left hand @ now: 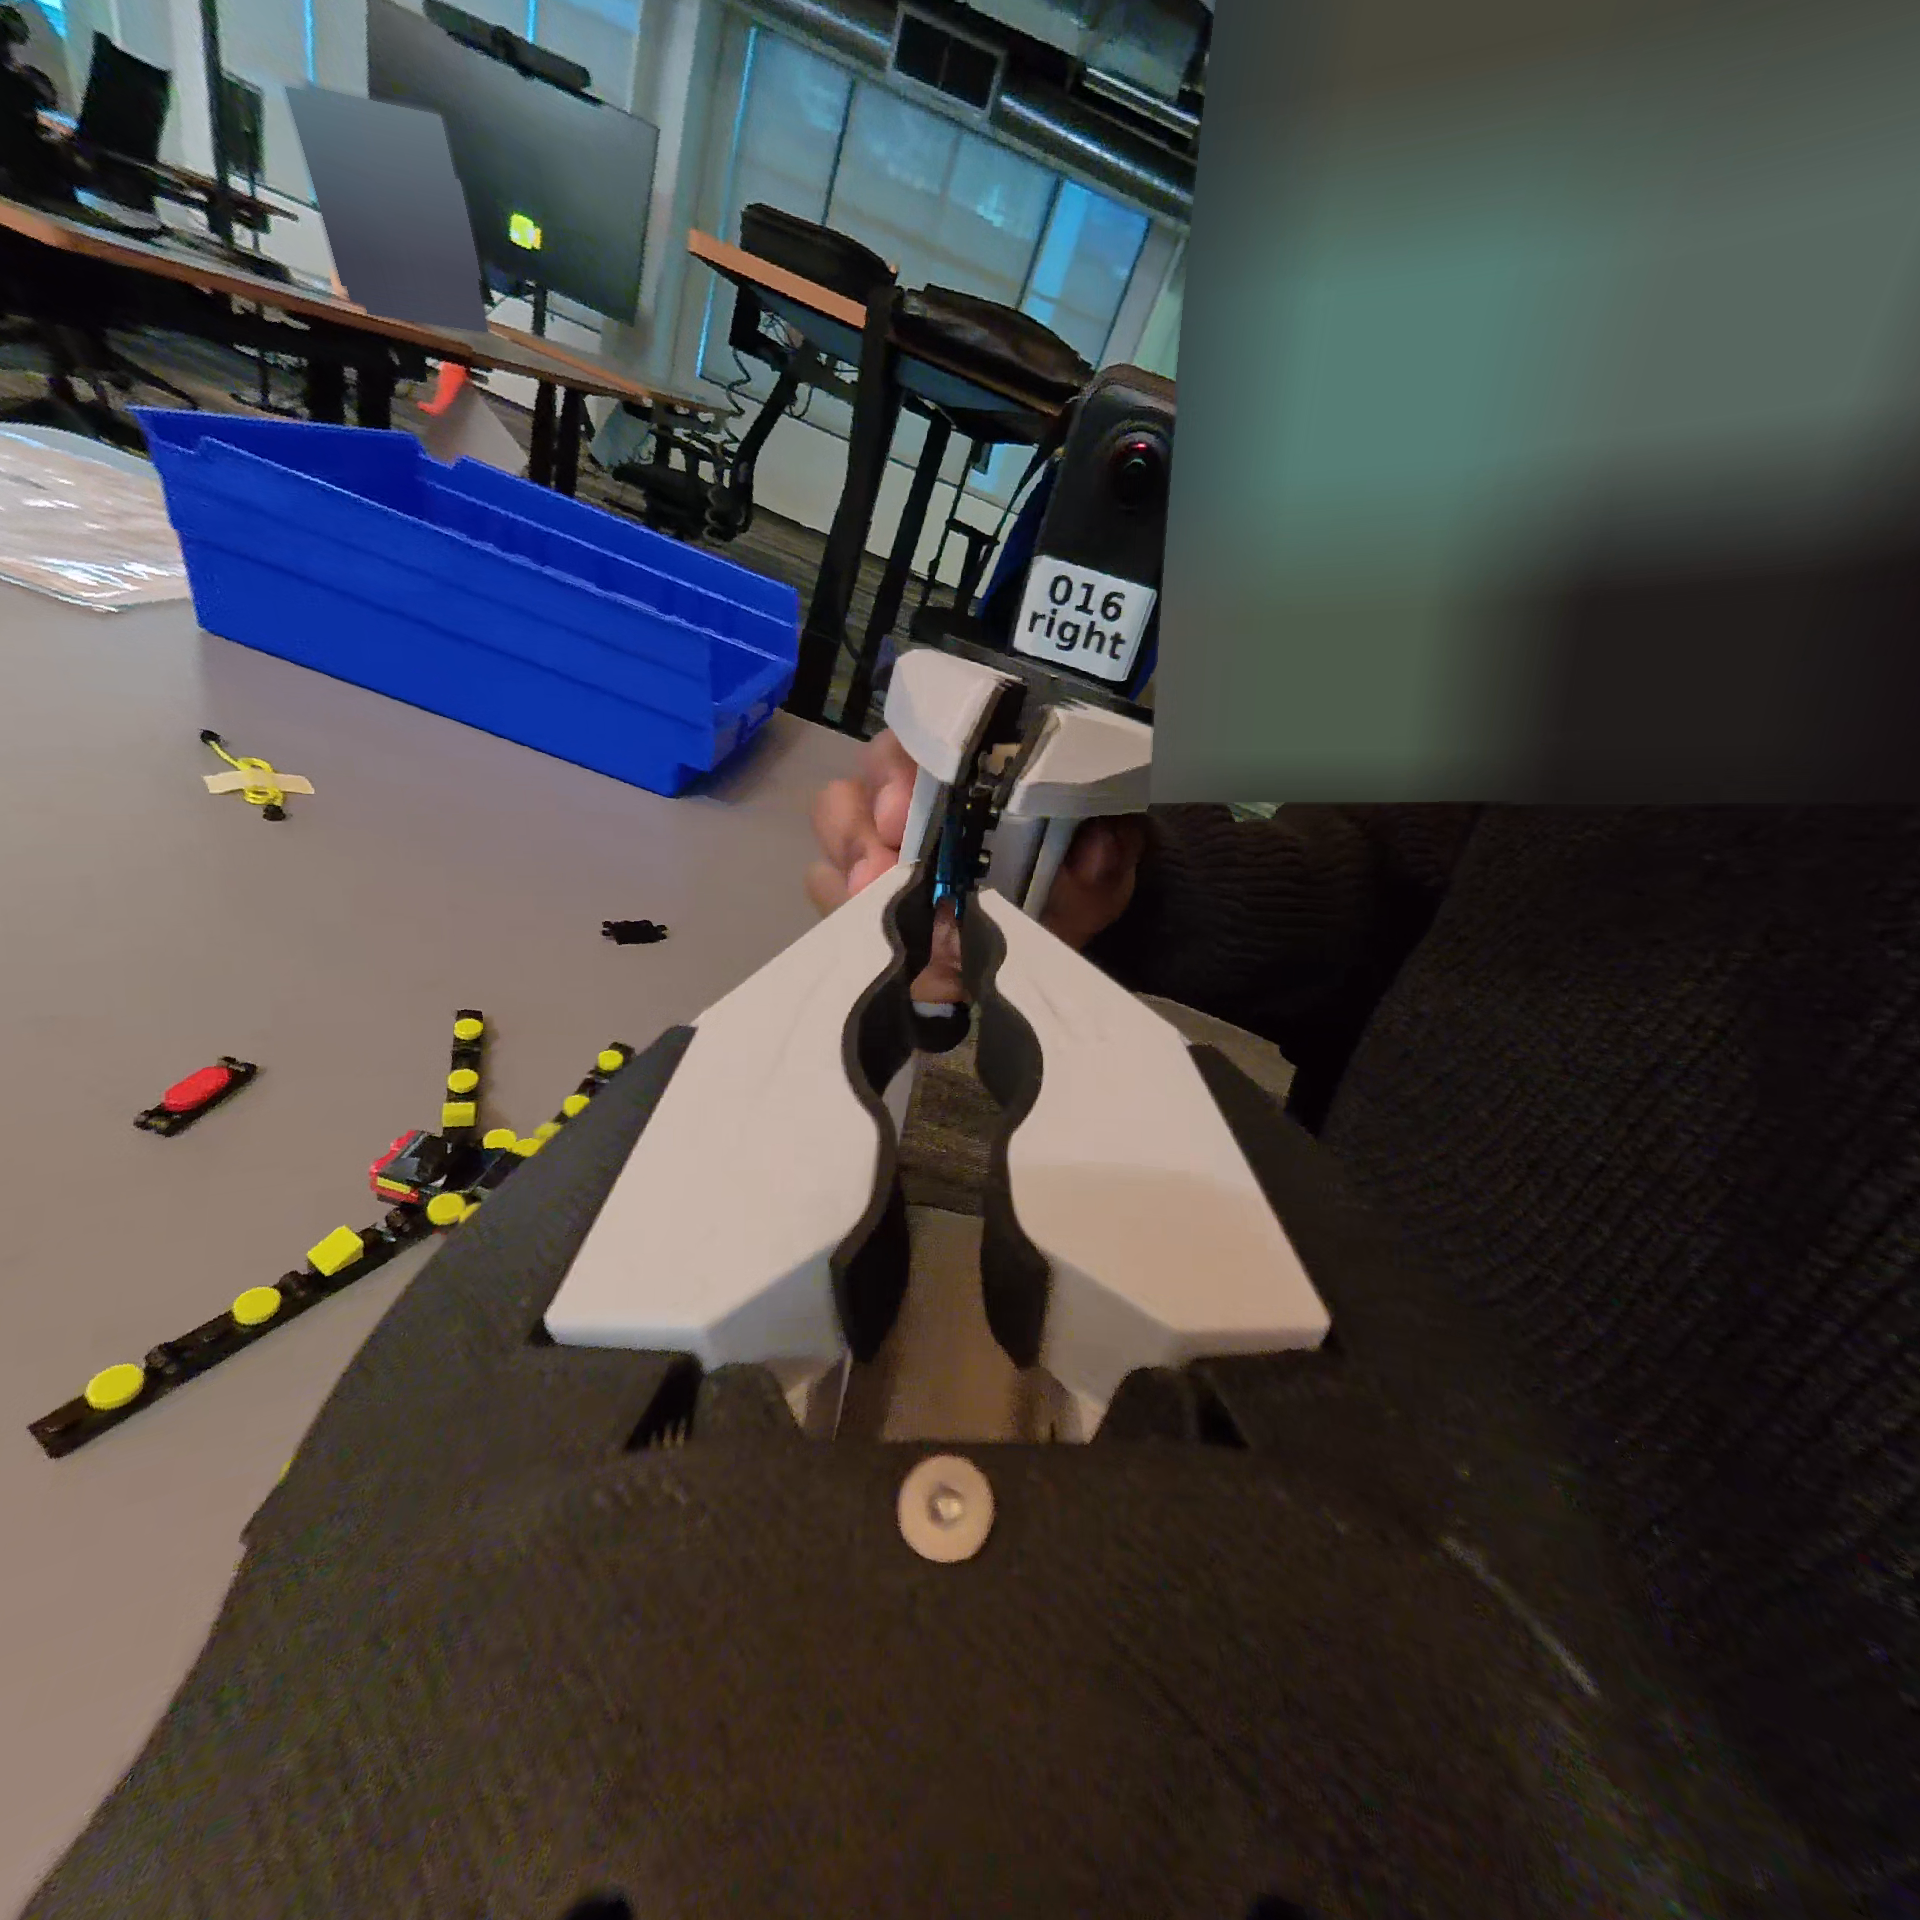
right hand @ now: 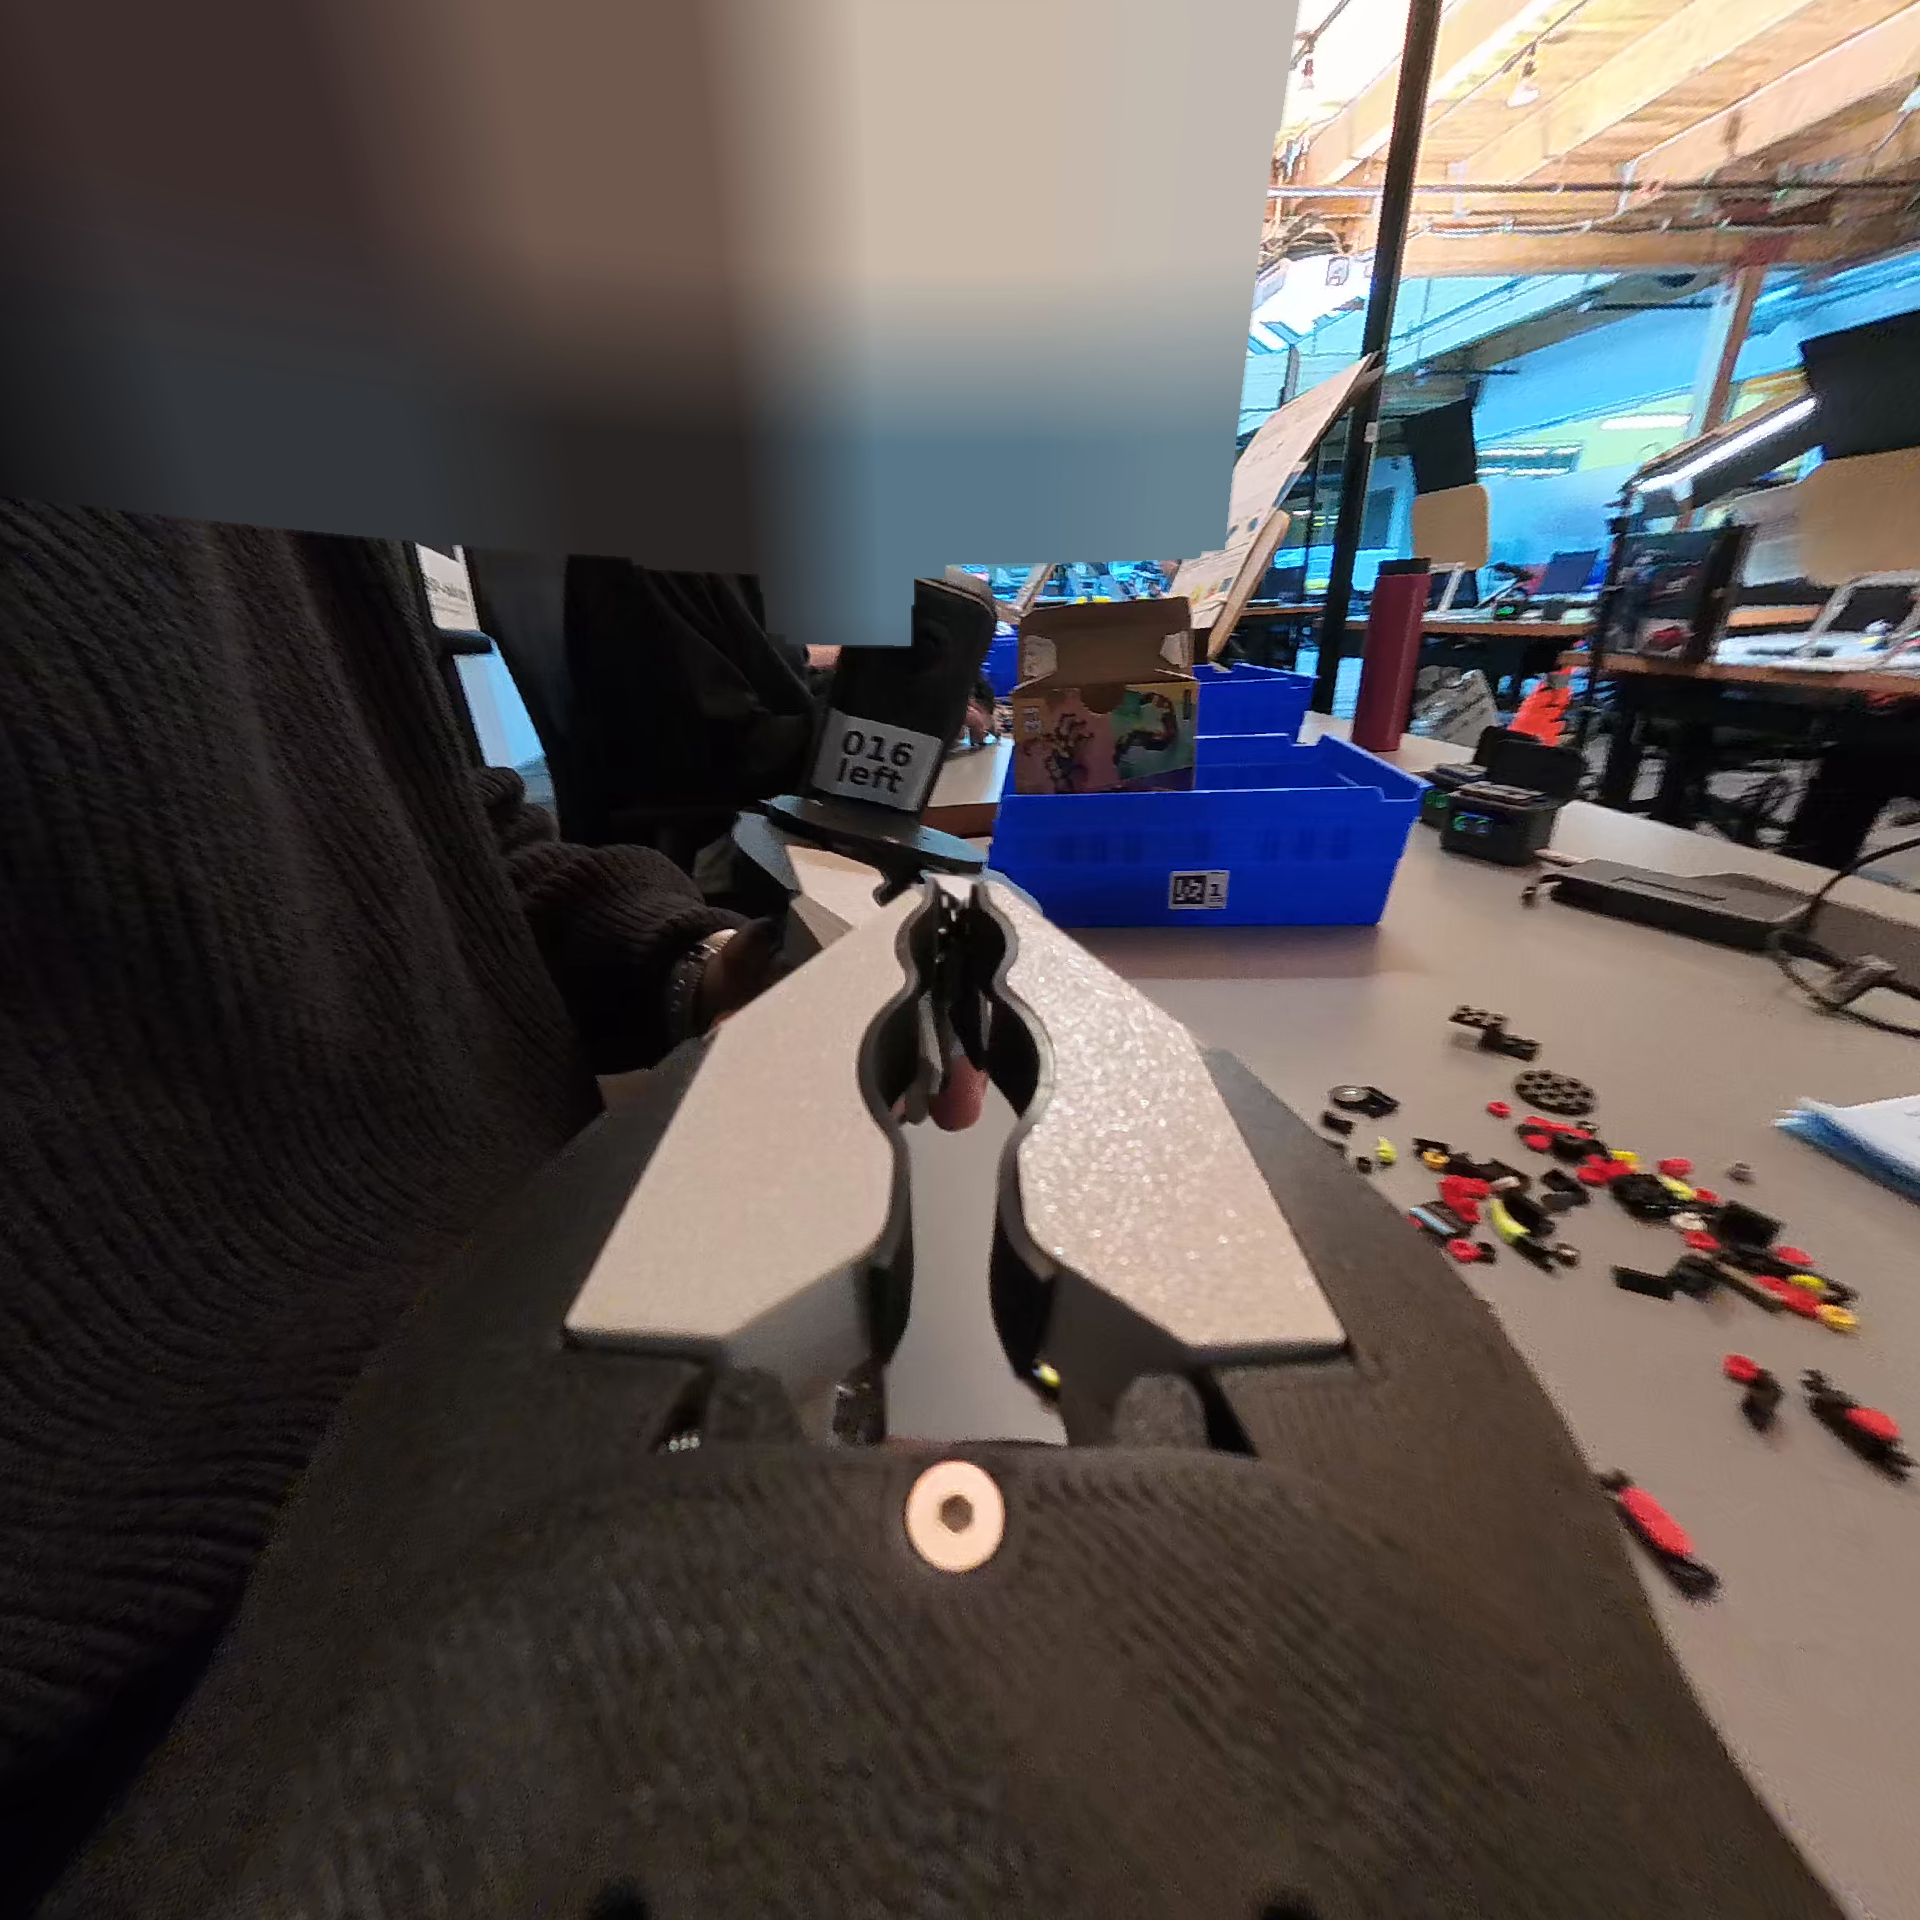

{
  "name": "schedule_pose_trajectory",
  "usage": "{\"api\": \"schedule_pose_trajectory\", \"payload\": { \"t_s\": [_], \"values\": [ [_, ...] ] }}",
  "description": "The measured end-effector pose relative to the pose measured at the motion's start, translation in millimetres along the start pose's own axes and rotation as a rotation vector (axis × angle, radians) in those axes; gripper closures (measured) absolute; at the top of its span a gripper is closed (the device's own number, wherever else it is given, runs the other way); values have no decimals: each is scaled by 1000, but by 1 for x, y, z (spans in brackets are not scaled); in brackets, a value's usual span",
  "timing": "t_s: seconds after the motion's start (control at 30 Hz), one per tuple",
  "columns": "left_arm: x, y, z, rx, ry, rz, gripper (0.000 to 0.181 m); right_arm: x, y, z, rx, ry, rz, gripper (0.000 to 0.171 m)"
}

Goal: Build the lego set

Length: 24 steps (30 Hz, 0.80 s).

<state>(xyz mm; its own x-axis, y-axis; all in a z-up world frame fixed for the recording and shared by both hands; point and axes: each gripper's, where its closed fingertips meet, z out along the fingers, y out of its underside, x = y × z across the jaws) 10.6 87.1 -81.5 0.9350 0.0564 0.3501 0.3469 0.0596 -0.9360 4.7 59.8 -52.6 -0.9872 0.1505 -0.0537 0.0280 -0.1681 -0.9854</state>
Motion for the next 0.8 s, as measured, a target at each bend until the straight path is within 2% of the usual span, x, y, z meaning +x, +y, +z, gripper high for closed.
{"api": "schedule_pose_trajectory", "payload": {
  "t_s": [0.37, 0.6, 0.8],
  "values": [
    [2, 1, -3, 20, 36, -9, 176, 5, 0, -1, 100, -99, 301, 169],
    [2, 6, -3, -20, 19, 62, 180, -1, 2, 0, 79, -132, 311, 169],
    [0, 8, -4, -40, 16, 70, 181, -4, 4, 2, 44, -110, 232, 169]
  ]
}}
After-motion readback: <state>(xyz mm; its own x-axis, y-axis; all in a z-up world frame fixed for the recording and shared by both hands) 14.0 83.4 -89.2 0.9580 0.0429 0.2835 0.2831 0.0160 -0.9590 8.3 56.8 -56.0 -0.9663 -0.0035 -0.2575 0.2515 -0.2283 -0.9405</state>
